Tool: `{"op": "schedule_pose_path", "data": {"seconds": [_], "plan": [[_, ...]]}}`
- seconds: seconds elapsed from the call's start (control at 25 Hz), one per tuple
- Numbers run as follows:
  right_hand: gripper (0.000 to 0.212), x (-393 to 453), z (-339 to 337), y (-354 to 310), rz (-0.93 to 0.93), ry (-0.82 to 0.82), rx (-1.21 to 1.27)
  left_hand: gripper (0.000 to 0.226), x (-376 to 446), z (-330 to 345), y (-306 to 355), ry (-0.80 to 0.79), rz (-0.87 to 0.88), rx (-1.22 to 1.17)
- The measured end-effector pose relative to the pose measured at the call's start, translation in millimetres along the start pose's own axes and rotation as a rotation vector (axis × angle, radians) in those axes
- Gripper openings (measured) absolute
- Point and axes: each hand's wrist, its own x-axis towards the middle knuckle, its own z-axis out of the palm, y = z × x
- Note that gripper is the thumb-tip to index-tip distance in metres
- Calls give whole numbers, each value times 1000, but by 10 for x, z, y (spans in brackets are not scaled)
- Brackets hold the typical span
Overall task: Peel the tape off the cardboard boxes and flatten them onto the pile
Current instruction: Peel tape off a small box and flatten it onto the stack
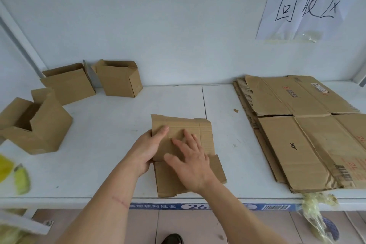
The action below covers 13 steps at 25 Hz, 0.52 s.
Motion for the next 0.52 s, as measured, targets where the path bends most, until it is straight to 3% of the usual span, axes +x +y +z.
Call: {"op": "schedule_pose_path", "data": {"seconds": [0.12,0.16,0.28,0.4,0.52], "plan": [[61,139,-234,141,196,332,121,30,26,-139,-95,-81,-2,-84],[61,189,-360,189,300,378,203,28,30,-175,-121,-101,-10,-91],[62,279,-604,239,449,302,399,31,50,-181,-157,-171,-23,-54],[74,385,-643,238,491,244,256,37,83,-138,-168,-200,-22,-33],[57,462,-680,266,504,224,240,34,71,-102,-100,-207,-38,-49]]}}
